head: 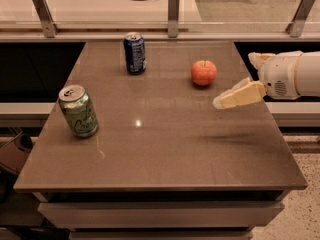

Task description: Pick apple

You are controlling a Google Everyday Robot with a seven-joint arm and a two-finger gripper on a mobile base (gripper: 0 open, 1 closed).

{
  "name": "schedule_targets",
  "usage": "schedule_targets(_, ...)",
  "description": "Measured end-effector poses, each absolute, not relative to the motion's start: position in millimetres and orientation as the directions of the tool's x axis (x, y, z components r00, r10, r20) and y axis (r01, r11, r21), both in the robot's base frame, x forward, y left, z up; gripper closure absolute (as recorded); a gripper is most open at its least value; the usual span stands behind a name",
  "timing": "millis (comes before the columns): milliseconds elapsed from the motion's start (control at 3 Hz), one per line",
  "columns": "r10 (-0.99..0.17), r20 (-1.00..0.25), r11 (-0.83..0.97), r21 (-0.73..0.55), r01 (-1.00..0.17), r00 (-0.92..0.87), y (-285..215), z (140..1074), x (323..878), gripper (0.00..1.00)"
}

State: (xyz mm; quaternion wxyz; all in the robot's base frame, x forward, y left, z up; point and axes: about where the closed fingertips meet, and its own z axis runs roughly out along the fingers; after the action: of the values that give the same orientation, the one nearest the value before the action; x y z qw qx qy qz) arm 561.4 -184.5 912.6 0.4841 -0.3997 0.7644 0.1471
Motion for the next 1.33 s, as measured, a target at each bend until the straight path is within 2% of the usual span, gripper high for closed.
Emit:
schedule_targets(667, -0.427, -0.888, 0.647, -0.169, -0.743, -0.170, -170.6, 907.2, 598.7, 0.00)
schedule_targets(1333, -0.359, -0.918, 0.652, -0.120, -0.749, -0.165, -166.1, 888.8, 643.5, 0.00)
